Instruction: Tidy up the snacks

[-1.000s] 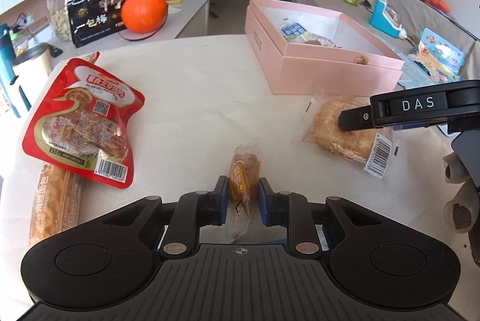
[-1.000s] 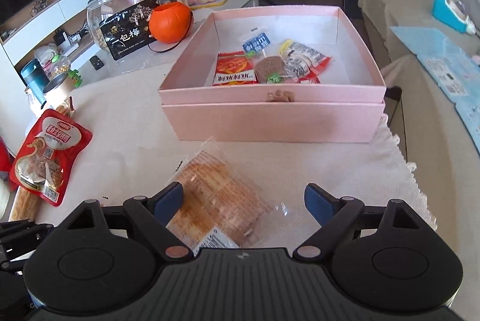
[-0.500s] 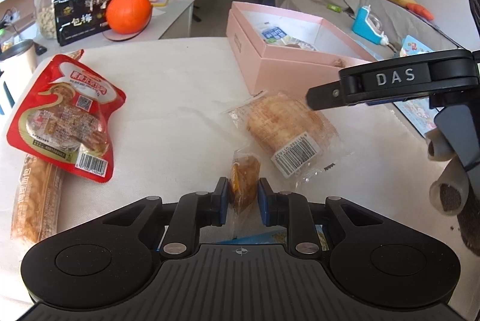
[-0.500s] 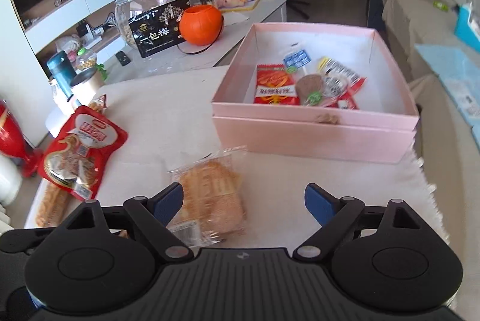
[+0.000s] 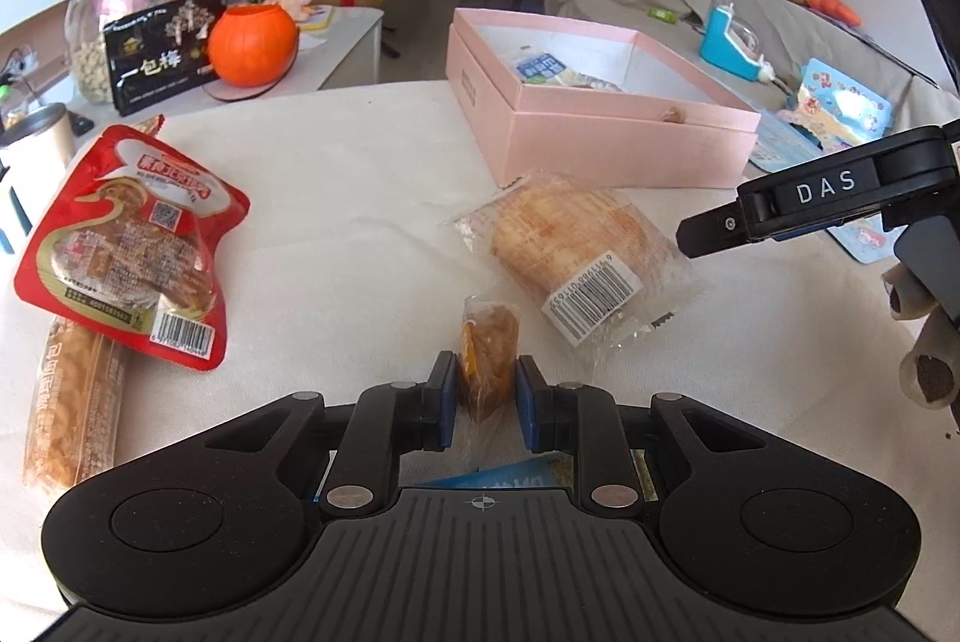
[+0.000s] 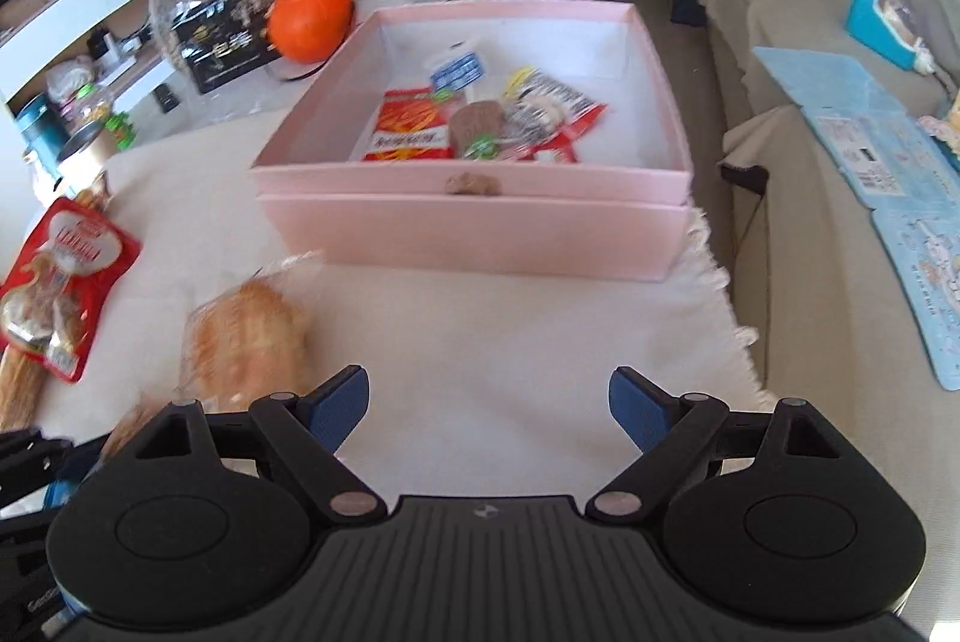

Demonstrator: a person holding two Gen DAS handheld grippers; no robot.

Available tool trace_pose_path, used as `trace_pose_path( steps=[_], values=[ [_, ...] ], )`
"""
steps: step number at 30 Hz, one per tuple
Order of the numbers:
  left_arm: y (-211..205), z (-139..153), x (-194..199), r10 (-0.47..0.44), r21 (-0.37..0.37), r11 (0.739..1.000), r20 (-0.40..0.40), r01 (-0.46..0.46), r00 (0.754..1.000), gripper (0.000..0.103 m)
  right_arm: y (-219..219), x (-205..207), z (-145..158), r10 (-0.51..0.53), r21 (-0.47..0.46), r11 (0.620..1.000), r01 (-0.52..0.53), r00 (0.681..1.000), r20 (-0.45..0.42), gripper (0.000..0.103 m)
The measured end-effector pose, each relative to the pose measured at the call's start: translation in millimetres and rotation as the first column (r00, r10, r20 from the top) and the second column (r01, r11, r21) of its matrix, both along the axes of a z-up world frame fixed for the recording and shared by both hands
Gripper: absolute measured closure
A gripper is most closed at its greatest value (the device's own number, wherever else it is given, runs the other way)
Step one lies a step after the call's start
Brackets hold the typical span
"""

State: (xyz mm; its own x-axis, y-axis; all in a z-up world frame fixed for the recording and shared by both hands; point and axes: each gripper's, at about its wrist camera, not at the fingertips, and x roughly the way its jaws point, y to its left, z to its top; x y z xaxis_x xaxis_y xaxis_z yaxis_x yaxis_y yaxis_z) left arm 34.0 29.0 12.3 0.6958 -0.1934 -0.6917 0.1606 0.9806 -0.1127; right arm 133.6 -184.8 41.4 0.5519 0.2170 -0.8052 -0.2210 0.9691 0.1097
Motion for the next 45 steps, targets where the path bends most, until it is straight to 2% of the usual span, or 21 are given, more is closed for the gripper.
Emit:
trace_pose_path(
  steps=[5, 8, 14, 17, 19, 21, 26, 29, 32, 34, 36, 37, 39, 41, 43, 45],
  values=[
    [0, -1, -1, -0.002, 0.007, 1.0, 0.008, 0.002, 1.0, 0.078, 23, -23, 25, 0.033, 0.051, 0.998, -0.037, 0.996, 0.08, 0.015],
    [-2, -2, -3, 0.002, 0.013, 1.0, 0.018, -0.002, 1.0, 0.078, 39, -20, 34, 0.067, 0.112, 0.991, -0.075, 0.995, 0.069, 0.015],
    [-2, -4, -9, -0.014, 0.021, 1.0, 0.034, 0.013, 0.999, 0.078, 89, 7, 5, 0.118, 0.029, 0.993, -0.117, 0.993, -0.016, 0.015],
    [3, -4, -11, -0.031, 0.004, 1.0, 0.038, 0.031, 0.999, 0.078, 94, 6, -5, 0.156, 0.047, 0.987, -0.154, 0.987, -0.035, 0.017],
    [7, -5, -10, -0.035, -0.011, 0.999, 0.038, 0.035, 0.999, 0.078, 90, 3, -8, 0.175, 0.031, 0.984, -0.174, 0.984, -0.031, 0.034],
    [8, -5, -9, -0.032, -0.019, 0.999, 0.036, 0.032, 0.999, 0.078, 79, 0, -11, 0.18, 0.029, 0.983, -0.179, 0.983, -0.038, 0.042],
    [9, -4, -6, -0.022, -0.033, 0.999, 0.024, 0.023, 0.999, 0.078, 36, -7, -10, 0.123, 0.014, 0.992, -0.122, 0.992, -0.027, 0.047],
    [13, -1, -3, -0.006, -0.073, 0.997, 0.006, 0.007, 1.0, 0.08, 14, -12, -8, 0.089, 0.02, 0.996, -0.088, 0.995, -0.042, 0.049],
    [12, 6, -7, -0.026, -0.108, 0.994, 0.043, 0.03, 0.999, 0.08, -6, -25, 0, 0.093, 0.027, 0.995, -0.092, 0.995, -0.037, 0.053],
    [9, 16, -11, -0.04, -0.117, 0.992, 0.076, 0.049, 0.996, 0.08, -15, -34, 6, 0.102, 0.024, 0.995, -0.101, 0.995, -0.018, 0.054],
    [9, 34, -10, -0.062, -0.168, 0.983, 0.1, 0.078, 0.993, 0.08, -25, -42, 14, 0.1, 0.039, 0.994, -0.099, 0.995, -0.009, 0.054],
    [8, 50, -8, -0.081, -0.195, 0.975, 0.128, 0.105, 0.988, 0.08, -30, -45, 20, 0.094, 0.066, 0.994, -0.093, 0.995, -0.016, 0.054],
    [4, 85, -2, -0.103, -0.192, 0.971, 0.205, 0.143, 0.973, 0.08, -41, -46, 41, 0.1, 0.151, 0.984, -0.098, 0.995, -0.007, 0.054],
    [-3, 124, 14, -0.142, -0.173, 0.965, 0.28, 0.195, 0.95, 0.08, -48, -40, 71, 0.093, 0.199, 0.975, -0.103, 0.994, 0.056, 0.054],
    [-9, 152, 41, -0.178, -0.204, 0.946, 0.318, 0.25, 0.931, 0.08, -50, -28, 105, 0.082, 0.203, 0.973, -0.11, 0.986, 0.144, 0.054],
    [-17, 167, 82, -0.198, -0.24, 0.927, 0.341, 0.289, 0.919, 0.077, -47, -7, 137, 0.041, 0.202, 0.975, -0.09, 0.972, 0.231, 0.054]
  ],
)
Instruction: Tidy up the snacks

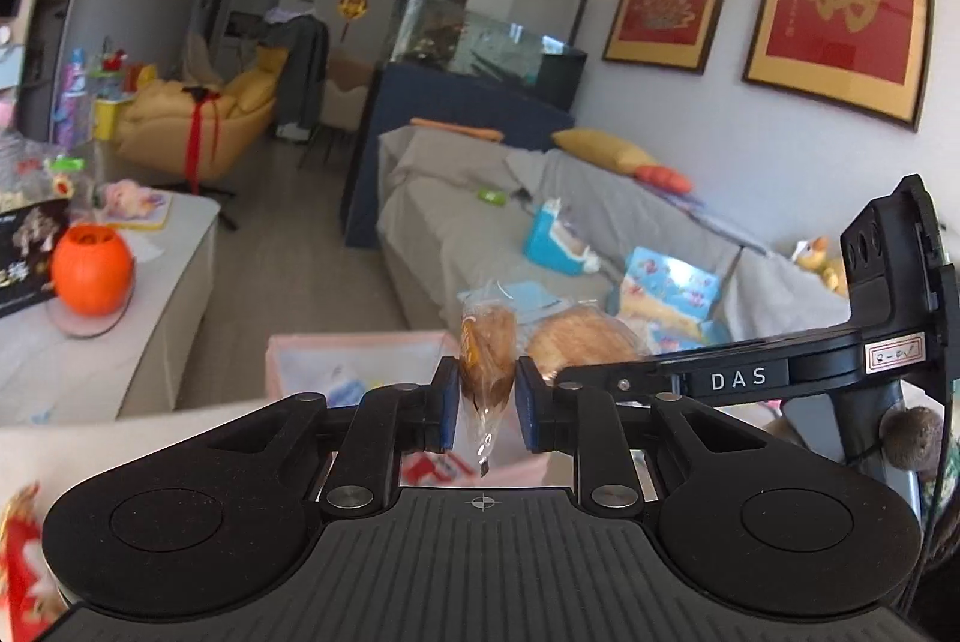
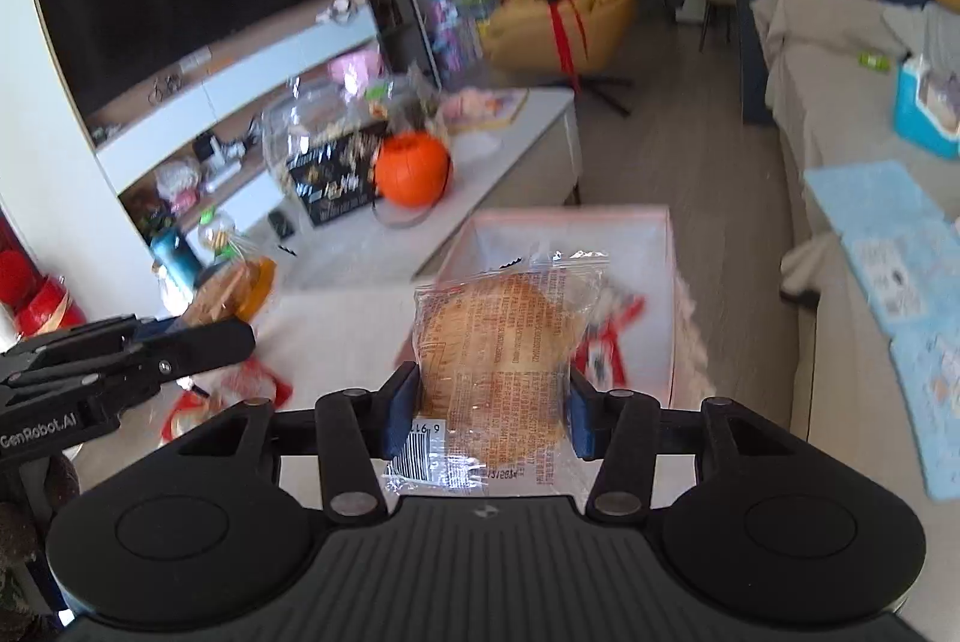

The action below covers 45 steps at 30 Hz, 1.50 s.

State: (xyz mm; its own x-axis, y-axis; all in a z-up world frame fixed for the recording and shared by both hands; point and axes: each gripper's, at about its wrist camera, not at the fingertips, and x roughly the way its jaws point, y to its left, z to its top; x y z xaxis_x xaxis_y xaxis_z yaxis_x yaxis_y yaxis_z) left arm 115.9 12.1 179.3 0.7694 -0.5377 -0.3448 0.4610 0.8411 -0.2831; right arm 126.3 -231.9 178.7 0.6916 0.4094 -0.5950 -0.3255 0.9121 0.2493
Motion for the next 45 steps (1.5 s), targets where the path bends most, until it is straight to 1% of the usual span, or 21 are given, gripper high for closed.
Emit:
trace_pose_path(
  steps=[2, 3, 4, 6, 8, 10, 14, 17, 19, 21, 23, 24, 25, 27, 30, 33, 35, 38, 40, 42, 45],
  values=[
    [-9, -8, 45, 0.022, 0.005, 1.0, -0.014, -0.022, 1.0, 0.076, 4, 28, 23, -0.044, 0.044, 0.998, 0.043, 0.999, 0.026, 0.053],
    [-13, -19, 69, 0.036, 0.017, 0.999, -0.073, -0.035, 0.997, 0.076, 8, 41, 29, -0.055, 0.054, 0.997, 0.053, 0.998, 0.034, 0.04],
    [-16, -35, 91, 0.067, 0.037, 0.997, -0.152, -0.062, 0.986, 0.076, 14, 58, 32, -0.065, 0.031, 0.997, 0.064, 0.997, 0.039, 0.02],
    [-12, -53, 101, 0.121, 0.03, 0.993, -0.212, -0.118, 0.97, 0.076, 20, 79, 31, -0.13, -0.028, 0.991, 0.131, 0.991, 0.042, 0.018],
    [5, -60, 90, 0.099, -0.016, 0.994, -0.212, -0.105, 0.972, 0.075, 16, 84, 24, -0.132, -0.047, 0.99, 0.132, 0.991, 0.013, 0.018],
    [24, -63, 74, 0.126, 0.021, 0.992, -0.191, -0.124, 0.973, 0.074, 6, 72, 10, -0.103, -0.051, 0.993, 0.103, 0.995, 0.004, 0.018],
    [63, -73, 39, 0.235, 0.129, 0.968, -0.158, -0.216, 0.959, 0.075, 8, 41, -27, -0.061, -0.153, 0.987, 0.057, 0.998, -0.021, 0.018],
    [92, -81, 6, 0.361, 0.224, 0.916, -0.099, -0.333, 0.927, 0.075, 23, 17, -57, 0.056, -0.146, 0.987, -0.071, 0.993, -0.102, 0.018],
    [111, -89, -14, 0.448, 0.276, 0.867, -0.069, -0.414, 0.892, 0.075, 42, -1, -74, 0.161, -0.123, 0.976, -0.179, 0.976, -0.144, 0.018],
    [126, -96, -27, 0.519, 0.314, 0.82, -0.059, -0.478, 0.853, 0.075, 71, -25, -92, 0.3, -0.111, 0.94, -0.323, 0.936, -0.183, 0.018],
    [145, -103, -34, 0.584, 0.341, 0.776, -0.07, -0.531, 0.809, 0.075, 104, -51, -109, 0.442, -0.115, 0.876, -0.469, 0.875, -0.197, 0.018],
    [153, -106, -35, 0.605, 0.34, 0.765, -0.089, -0.547, 0.791, 0.075, 118, -61, -116, 0.497, -0.119, 0.843, -0.524, 0.845, -0.197, 0.018],
    [160, -109, -36, 0.612, 0.329, 0.766, -0.113, -0.552, 0.783, 0.075, 135, -73, -122, 0.545, -0.135, 0.808, -0.573, 0.815, -0.197, 0.018],
    [171, -112, -38, 0.591, 0.279, 0.795, -0.159, -0.539, 0.791, 0.075, 162, -90, -132, 0.602, -0.183, 0.754, -0.631, 0.775, -0.194, 0.018],
    [178, -118, -41, 0.544, 0.214, 0.836, -0.198, -0.506, 0.815, 0.075, 190, -112, -141, 0.64, -0.308, 0.7, -0.644, 0.758, -0.129, 0.015],
    [161, -121, -42, 0.523, 0.245, 0.844, -0.174, -0.478, 0.834, 0.072, 197, -115, -144, 0.663, -0.348, 0.675, -0.65, 0.742, -0.099, 0.01],
    [147, -120, -43, 0.498, 0.27, 0.851, -0.143, -0.45, 0.855, 0.074, 194, -111, -145, 0.647, -0.335, 0.693, -0.639, 0.756, -0.104, 0.009],
    [128, -119, -47, 0.401, 0.227, 0.904, -0.153, -0.363, 0.903, 0.073, 180, -96, -145, 0.569, -0.313, 0.76, -0.57, 0.816, -0.106, 0.009],
    [114, -121, -47, 0.331, 0.218, 0.931, -0.161, -0.293, 0.93, 0.074, 163, -80, -146, 0.478, -0.28, 0.826, -0.489, 0.871, -0.112, 0.009],
    [99, -125, -46, 0.246, 0.206, 0.956, -0.184, -0.207, 0.952, 0.068, 144, -65, -147, 0.377, -0.265, 0.88, -0.395, 0.919, -0.117, 0.009],
    [80, -130, -48, 0.173, 0.216, 0.968, -0.188, -0.131, 0.967, 0.063, 120, -51, -147, 0.282, -0.249, 0.919, -0.306, 0.951, -0.128, 0.009]
  ],
)
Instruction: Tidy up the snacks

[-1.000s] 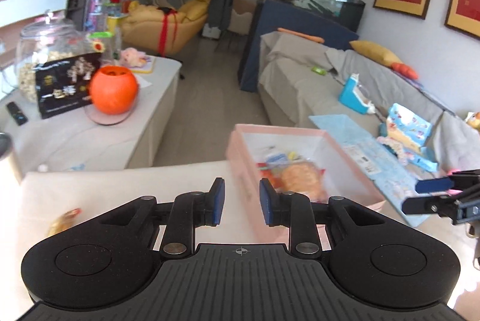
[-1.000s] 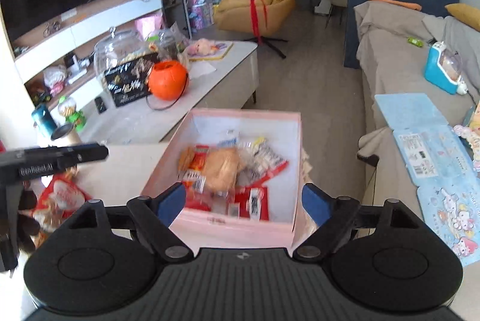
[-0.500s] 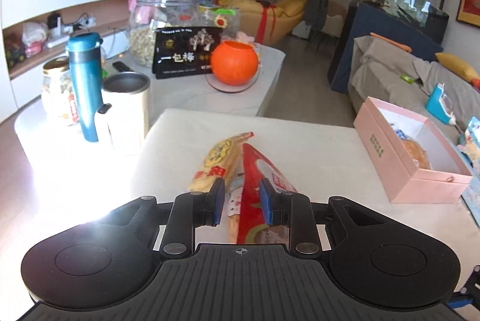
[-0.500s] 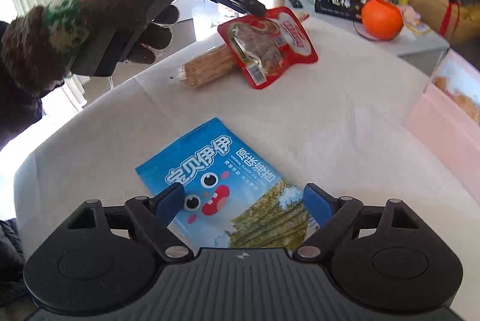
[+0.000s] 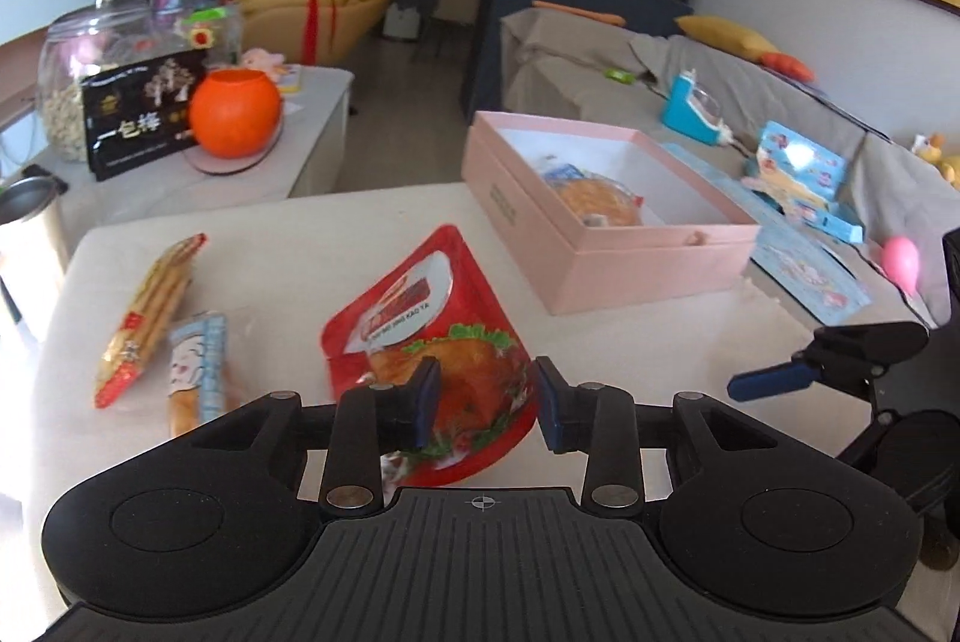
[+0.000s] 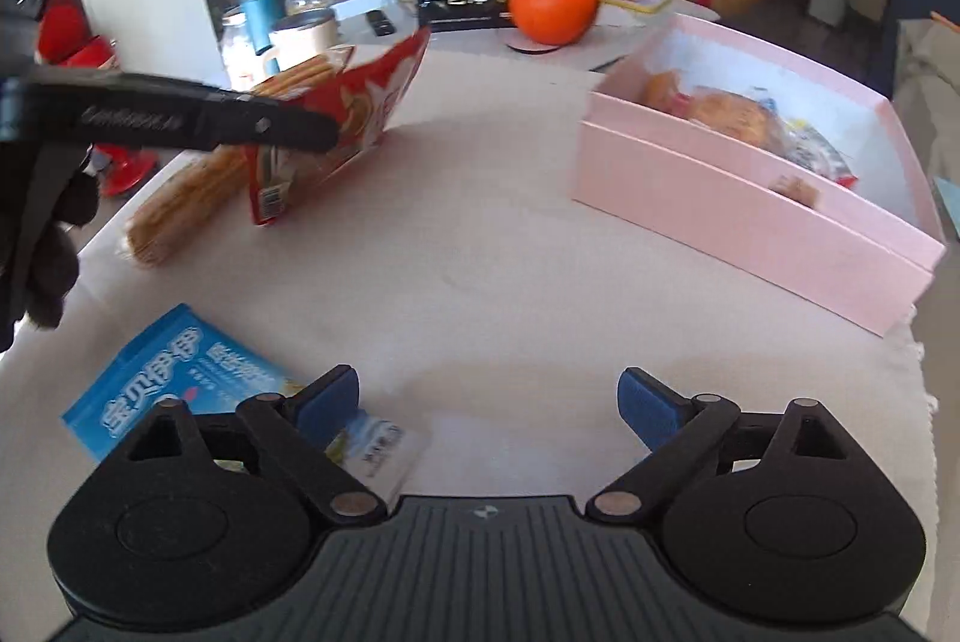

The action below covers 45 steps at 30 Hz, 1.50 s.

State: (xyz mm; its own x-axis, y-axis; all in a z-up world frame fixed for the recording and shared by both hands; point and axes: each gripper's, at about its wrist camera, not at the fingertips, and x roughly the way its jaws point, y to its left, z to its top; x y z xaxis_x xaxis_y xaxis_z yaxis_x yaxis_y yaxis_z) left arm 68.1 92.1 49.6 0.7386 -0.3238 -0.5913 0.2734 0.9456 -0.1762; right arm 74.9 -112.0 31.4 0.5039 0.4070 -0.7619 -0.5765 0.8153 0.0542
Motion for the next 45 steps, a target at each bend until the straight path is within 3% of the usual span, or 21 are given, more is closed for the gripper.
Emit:
trace_pose_path(
  steps=[3, 7, 10, 12, 14, 16, 19, 23, 26, 28, 32, 36, 41, 43, 45],
  values=[
    [-4, -3, 6, 0.078, 0.039, 0.996, 0.006, -0.079, 0.997, 0.065, -11, -6, 4, 0.025, 0.012, 1.0, -0.024, 1.0, -0.014, 0.009],
    [1, -13, 27, 0.197, 0.105, 0.975, -0.027, -0.193, 0.98, 0.068, 4, -32, 9, 0.194, 0.024, 0.981, -0.194, 0.98, -0.033, 0.009],
    [0, -20, 34, 0.205, 0.123, 0.972, -0.055, -0.198, 0.977, 0.067, 28, -58, 6, 0.335, -0.016, 0.942, -0.335, 0.942, -0.016, 0.009],
    [-2, -20, 34, 0.195, 0.128, 0.974, -0.051, -0.188, 0.979, 0.066, 45, -77, 1, 0.409, -0.078, 0.911, -0.405, 0.911, 0.045, 0.006],
    [-2, -21, 35, 0.192, 0.127, 0.975, -0.058, -0.184, 0.98, 0.065, 56, -88, -2, 0.462, -0.136, 0.884, -0.447, 0.879, 0.117, 0.005],
    [-2, -21, 36, 0.191, 0.133, 0.974, -0.06, -0.182, 0.98, 0.064, 65, -90, -7, 0.472, -0.183, 0.876, -0.447, 0.871, 0.136, 0.003],
    [-4, -20, 34, 0.189, 0.137, 0.974, -0.063, -0.179, 0.98, 0.064, 64, -76, -7, 0.431, -0.151, 0.899, -0.412, 0.894, 0.126, 0.003],
    [-4, -18, 31, 0.19, 0.138, 0.974, -0.052, -0.182, 0.98, 0.066, 42, -36, -9, 0.235, -0.082, 0.97, -0.23, 0.97, 0.06, 0.004],
    [0, -12, 26, 0.202, 0.102, 0.975, -0.016, -0.199, 0.979, 0.066, 15, -9, -10, 0.084, 0.0, 0.996, -0.084, 0.996, 0.011, 0.004],
    [3, -8, 27, 0.217, 0.099, 0.972, -0.007, -0.215, 0.976, 0.066, 3, -1, -12, 0.011, -0.013, 1.0, -0.011, 1.0, 0.026, 0.004],
    [4, -5, 27, 0.203, 0.083, 0.976, -0.018, -0.201, 0.979, 0.068, -10, -4, -13, 0.006, -0.003, 1.0, -0.006, 1.0, 0.024, 0.004],
    [-12, 2, 4, 0.061, 0.068, 0.996, -0.021, -0.059, 0.998, 0.068, -13, -6, -16, 0.025, -0.02, 1.0, -0.024, 0.999, 0.039, 0.003],
    [-39, -1, -37, -0.091, 0.17, 0.981, -0.052, 0.098, 0.995, 0.066, -29, 5, -16, -0.018, -0.029, 0.999, 0.019, 1.0, 0.011, 0.0],
    [-44, -3, -51, -0.084, 0.222, 0.971, -0.038, 0.09, 0.996, 0.064, -32, 15, -16, -0.072, -0.033, 0.997, 0.072, 0.997, 0.007, 0.0],
    [-36, 0, -60, -0.007, 0.235, 0.972, -0.005, 0.008, 1.0, 0.064, -33, 24, -16, -0.119, -0.028, 0.993, 0.119, 0.993, 0.0, 0.0]
  ],
)
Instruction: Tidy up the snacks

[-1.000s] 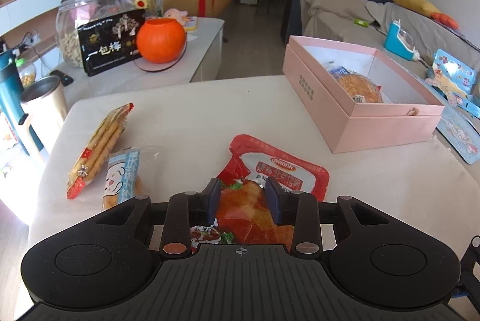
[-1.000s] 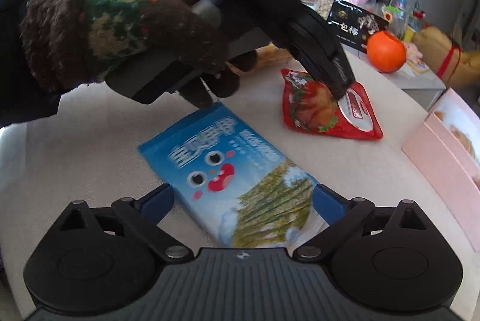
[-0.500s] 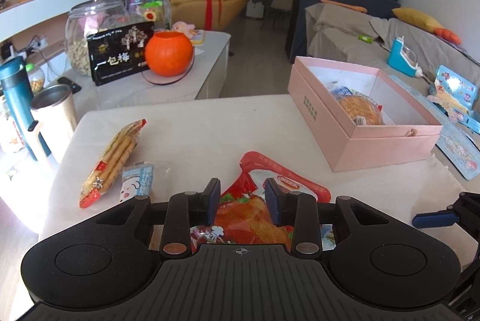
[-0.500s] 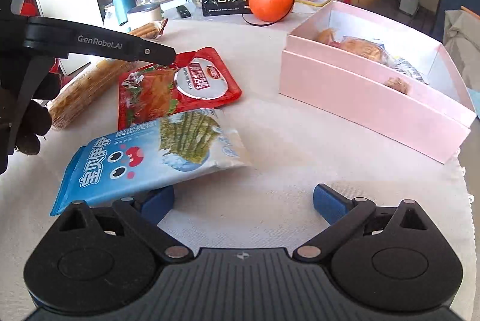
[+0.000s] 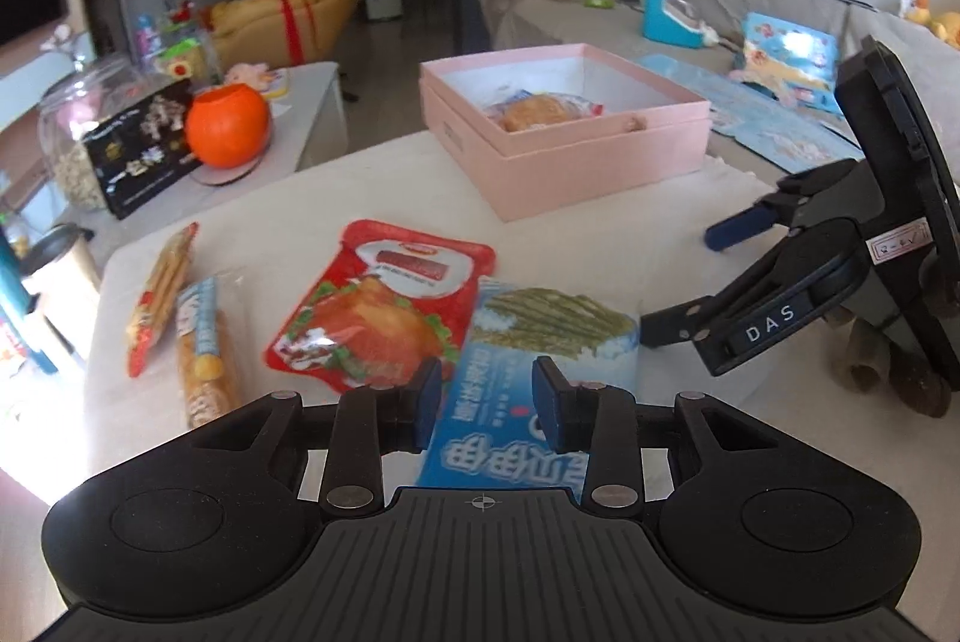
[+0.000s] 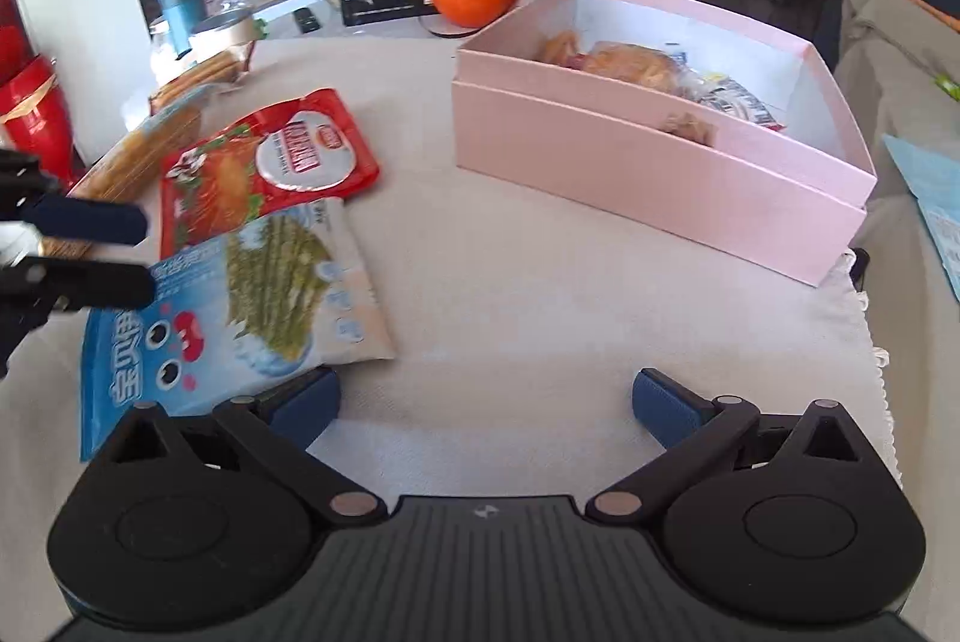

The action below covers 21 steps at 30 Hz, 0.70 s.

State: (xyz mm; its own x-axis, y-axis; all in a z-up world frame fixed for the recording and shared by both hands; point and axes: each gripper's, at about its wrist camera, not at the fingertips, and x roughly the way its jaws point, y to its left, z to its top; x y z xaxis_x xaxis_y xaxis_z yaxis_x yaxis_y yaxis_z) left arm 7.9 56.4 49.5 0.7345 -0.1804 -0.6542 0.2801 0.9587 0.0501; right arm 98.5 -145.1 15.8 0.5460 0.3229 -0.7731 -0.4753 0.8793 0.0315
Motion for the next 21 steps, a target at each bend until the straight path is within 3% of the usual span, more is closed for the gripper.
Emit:
trace_pose_path(
  steps=[2, 5, 7, 10, 13, 15, 18, 19, 21],
  values=[
    [22, 7, -3, 0.11, -0.051, 0.993, 0.033, -0.108, 0.993, 0.064, 2, 2, -2, -0.025, 0.002, 1.0, 0.025, 1.0, 0.013, 0.0],
    [65, 16, 2, 0.308, -0.139, 0.943, 0.03, -0.301, 0.951, 0.068, 3, 0, -6, -0.035, 0.013, 0.999, 0.034, 0.998, 0.054, 0.0],
    [77, 20, 8, 0.334, -0.171, 0.929, 0.013, -0.327, 0.942, 0.068, 0, -1, -7, -0.04, 0.032, 0.999, 0.037, 0.996, 0.079, 0.0],
    [56, 21, 9, 0.186, -0.192, 0.964, -0.01, -0.184, 0.983, 0.068, -2, -4, -8, -0.044, 0.042, 0.998, 0.04, 0.995, 0.093, 0.0],
    [7, 10, 2, -0.006, -0.107, 0.994, -0.039, 0.002, 0.999, 0.067, -3, -4, -8, -0.043, 0.046, 0.998, 0.039, 0.995, 0.092, 0.0],
    [-22, -1, -4, -0.076, -0.021, 0.997, -0.054, 0.075, 0.996, 0.064, -3, -4, -8, -0.043, 0.048, 0.998, 0.039, 0.995, 0.091, 0.0],
    [-54, -23, -8, -0.1, 0.124, 0.986, -0.094, 0.112, 0.991, 0.065, -2, -3, -8, -0.043, 0.048, 0.998, 0.038, 0.995, 0.091, 0.0],
    [-59, -25, -10, -0.107, 0.15, 0.982, -0.061, 0.115, 0.992, 0.066, -2, -3, -8, -0.042, 0.048, 0.998, 0.038, 0.995, 0.09, 0.0],
    [-67, -26, -9, -0.12, 0.163, 0.978, -0.076, 0.131, 0.99, 0.066, -4, -4, -8, -0.041, 0.052, 0.998, 0.036, 0.995, 0.089, 0.0]
  ],
)
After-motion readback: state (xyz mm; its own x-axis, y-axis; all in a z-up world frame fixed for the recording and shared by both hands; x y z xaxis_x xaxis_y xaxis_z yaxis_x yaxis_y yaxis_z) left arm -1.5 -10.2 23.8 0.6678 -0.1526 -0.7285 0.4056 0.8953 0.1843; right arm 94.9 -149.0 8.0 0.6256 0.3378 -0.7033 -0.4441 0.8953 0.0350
